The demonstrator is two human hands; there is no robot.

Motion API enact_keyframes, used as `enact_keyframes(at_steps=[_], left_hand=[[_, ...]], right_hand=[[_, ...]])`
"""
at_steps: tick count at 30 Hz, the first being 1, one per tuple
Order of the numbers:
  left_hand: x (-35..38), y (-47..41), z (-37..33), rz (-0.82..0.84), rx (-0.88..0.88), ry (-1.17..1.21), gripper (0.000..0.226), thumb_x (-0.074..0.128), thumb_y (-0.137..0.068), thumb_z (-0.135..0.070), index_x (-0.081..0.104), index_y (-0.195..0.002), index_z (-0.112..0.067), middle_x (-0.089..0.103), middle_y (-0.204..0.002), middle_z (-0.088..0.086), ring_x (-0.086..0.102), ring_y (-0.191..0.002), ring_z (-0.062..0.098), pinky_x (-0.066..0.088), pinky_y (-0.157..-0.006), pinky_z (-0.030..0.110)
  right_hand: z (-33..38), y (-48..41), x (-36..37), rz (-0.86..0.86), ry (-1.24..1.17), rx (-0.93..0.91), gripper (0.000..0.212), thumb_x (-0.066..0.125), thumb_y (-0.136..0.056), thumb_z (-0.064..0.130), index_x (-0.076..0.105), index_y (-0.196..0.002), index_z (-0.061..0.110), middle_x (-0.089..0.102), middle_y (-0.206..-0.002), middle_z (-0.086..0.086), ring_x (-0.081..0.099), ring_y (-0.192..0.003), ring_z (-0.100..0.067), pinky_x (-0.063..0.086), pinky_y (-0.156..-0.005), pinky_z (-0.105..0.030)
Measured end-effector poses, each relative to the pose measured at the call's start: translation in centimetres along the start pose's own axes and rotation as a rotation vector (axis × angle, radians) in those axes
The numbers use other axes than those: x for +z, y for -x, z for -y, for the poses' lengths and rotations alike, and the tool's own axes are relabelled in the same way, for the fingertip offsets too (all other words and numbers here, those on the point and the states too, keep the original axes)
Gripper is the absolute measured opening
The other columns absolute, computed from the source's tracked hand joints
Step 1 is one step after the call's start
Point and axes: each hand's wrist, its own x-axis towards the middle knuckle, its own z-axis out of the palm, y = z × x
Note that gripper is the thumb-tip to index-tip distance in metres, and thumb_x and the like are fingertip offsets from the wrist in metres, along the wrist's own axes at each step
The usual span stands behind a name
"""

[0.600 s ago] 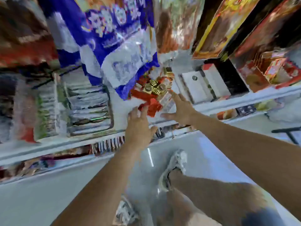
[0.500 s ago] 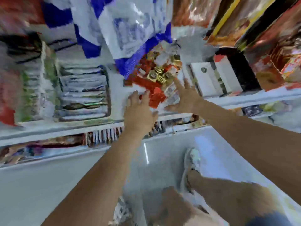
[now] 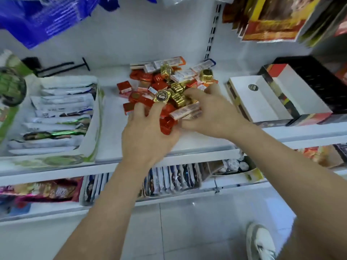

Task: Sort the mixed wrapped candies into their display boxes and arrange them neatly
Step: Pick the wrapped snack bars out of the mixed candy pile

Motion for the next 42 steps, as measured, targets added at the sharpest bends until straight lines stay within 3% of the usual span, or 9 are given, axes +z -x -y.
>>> enact_keyframes(at_steps=[9,12,15,19,23,29,33,38,42], left_hand=[[1.0,-0.5,-0.6,-0.205,-0.174,0.028,0.034,0.056,-0.086,-0.040,0.055,-0.116,-0.025,0.059,-0.105,0.002,0.054,-0.097,0.026,0.041,-0.070,0.033],[1.4,-0.4,-0.5,-0.259,-0.177,0.024,0.031,0.051,-0.092,-0.030,0.054,-0.122,-0.023,0.056,-0.114,0.007,0.050,-0.105,0.028,0.043,-0.077,0.038],[1.6,-0.5,-0.1,-0.304,-0.198,-0.038,0.029,0.049,-0.096,-0.027,0.056,-0.122,-0.017,0.055,-0.118,0.011,0.048,-0.108,0.031,0.042,-0.083,0.039],[1.4,-1.4,-0.3,-0.273,-0.343,-0.045,0.030,0.044,-0.099,-0.028,0.055,-0.120,-0.010,0.054,-0.119,0.018,0.045,-0.112,0.036,0.037,-0.090,0.042],[0.1,-2.4,-1.7,-0.213,-0.558,0.065,0.036,0.038,-0.099,-0.031,0.050,-0.126,-0.010,0.050,-0.129,0.021,0.042,-0.122,0.038,0.037,-0.098,0.047],[0.0,-1.5,-6.7,0.077,-0.005,-0.260,0.047,0.054,-0.088,-0.039,0.048,-0.134,-0.031,0.044,-0.136,-0.002,0.033,-0.127,0.022,0.030,-0.099,0.044],[0.8,-2.6,-7.5,0.231,0.016,-0.394,0.037,0.055,-0.087,-0.025,0.055,-0.124,-0.027,0.049,-0.125,0.003,0.041,-0.120,0.029,0.035,-0.091,0.047],[0.4,-3.7,-7.0,0.202,0.139,-0.307,0.011,0.058,-0.081,-0.019,0.055,-0.072,-0.014,0.055,-0.080,0.007,0.056,-0.084,0.031,0.039,-0.061,0.033],[-0.6,-4.5,-6.9,0.261,0.077,-0.113,0.017,0.056,-0.092,-0.023,0.072,-0.089,-0.018,0.068,-0.080,0.002,0.060,-0.075,0.022,0.045,-0.060,0.033]], right_hand=[[-1.4,-0.9,1.6,-0.268,-0.380,-0.158,0.026,0.048,-0.096,0.037,0.060,-0.082,0.019,0.059,-0.070,-0.002,0.050,-0.074,-0.020,0.028,-0.062,-0.026],[-1.4,-0.7,1.7,-0.203,-0.571,-0.117,0.022,0.059,-0.093,0.031,0.065,-0.108,0.016,0.062,-0.101,-0.003,0.055,-0.091,-0.012,0.038,-0.075,-0.021],[-2.2,-0.5,1.8,-0.018,-0.604,-0.096,0.060,0.070,-0.083,0.014,0.045,-0.137,0.021,0.038,-0.141,-0.004,0.040,-0.128,-0.015,0.032,-0.106,-0.023],[-3.2,0.5,0.3,-0.013,-0.548,-0.149,0.074,0.071,-0.078,0.007,0.036,-0.142,0.020,0.032,-0.144,-0.005,0.037,-0.130,-0.018,0.027,-0.101,-0.016],[-3.6,1.1,-0.7,0.019,-0.575,-0.128,0.079,0.061,-0.078,-0.005,0.031,-0.146,0.023,0.025,-0.150,-0.009,0.033,-0.136,-0.024,0.034,-0.108,-0.030],[-3.5,0.5,-0.2,-0.051,-0.596,-0.031,0.084,0.061,-0.070,-0.009,0.036,-0.142,0.028,0.050,-0.131,-0.013,0.058,-0.104,-0.027,0.048,-0.066,-0.025],[-3.4,0.7,0.2,-0.143,-0.558,-0.004,0.078,0.063,-0.068,-0.006,0.044,-0.137,0.026,0.055,-0.122,-0.016,0.061,-0.098,-0.031,0.052,-0.081,-0.031],[-3.1,1.3,-0.1,-0.129,-0.234,-0.059,0.067,0.064,-0.075,0.006,0.045,-0.138,0.022,0.044,-0.132,-0.018,0.042,-0.120,-0.035,0.041,-0.101,-0.037],[-3.2,1.6,-1.6,0.019,0.082,-0.054,0.073,0.063,-0.085,0.025,0.025,-0.147,0.026,0.030,-0.144,-0.018,0.026,-0.132,-0.038,0.031,-0.107,-0.046]])
